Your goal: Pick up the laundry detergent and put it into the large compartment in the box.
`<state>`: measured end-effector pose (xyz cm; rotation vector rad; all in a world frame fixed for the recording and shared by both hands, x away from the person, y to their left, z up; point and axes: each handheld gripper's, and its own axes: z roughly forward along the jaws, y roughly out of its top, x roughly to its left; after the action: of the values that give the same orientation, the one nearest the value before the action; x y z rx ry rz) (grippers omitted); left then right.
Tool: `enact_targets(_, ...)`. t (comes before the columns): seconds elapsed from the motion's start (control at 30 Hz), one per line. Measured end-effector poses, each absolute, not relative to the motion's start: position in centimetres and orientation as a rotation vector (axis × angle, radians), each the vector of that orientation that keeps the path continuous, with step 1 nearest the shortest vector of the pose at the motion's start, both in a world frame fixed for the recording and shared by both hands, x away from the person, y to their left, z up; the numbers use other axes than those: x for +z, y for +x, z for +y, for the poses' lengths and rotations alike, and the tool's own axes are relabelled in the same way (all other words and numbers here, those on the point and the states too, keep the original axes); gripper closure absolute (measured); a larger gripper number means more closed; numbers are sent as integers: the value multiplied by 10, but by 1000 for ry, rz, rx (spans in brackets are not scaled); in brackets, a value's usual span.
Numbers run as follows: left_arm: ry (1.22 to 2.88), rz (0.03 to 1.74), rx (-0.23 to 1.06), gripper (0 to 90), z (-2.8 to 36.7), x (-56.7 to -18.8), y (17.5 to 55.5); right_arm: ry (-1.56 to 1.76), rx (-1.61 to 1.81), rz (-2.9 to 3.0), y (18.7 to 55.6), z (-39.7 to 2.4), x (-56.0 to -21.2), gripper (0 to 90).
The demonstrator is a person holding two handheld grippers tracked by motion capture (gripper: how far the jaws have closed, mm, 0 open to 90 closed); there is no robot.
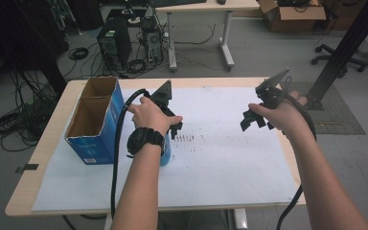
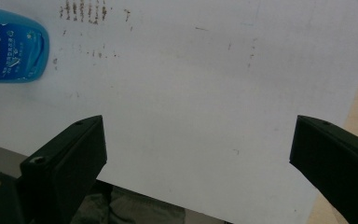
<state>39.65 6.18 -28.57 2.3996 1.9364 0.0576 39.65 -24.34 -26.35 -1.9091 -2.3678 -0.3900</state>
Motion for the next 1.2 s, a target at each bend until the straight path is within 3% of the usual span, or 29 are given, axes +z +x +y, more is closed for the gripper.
enact_targets(1.2, 2422, 1957, 93, 285, 61, -285, 400, -1910, -382, -2360, 397, -244, -268, 38)
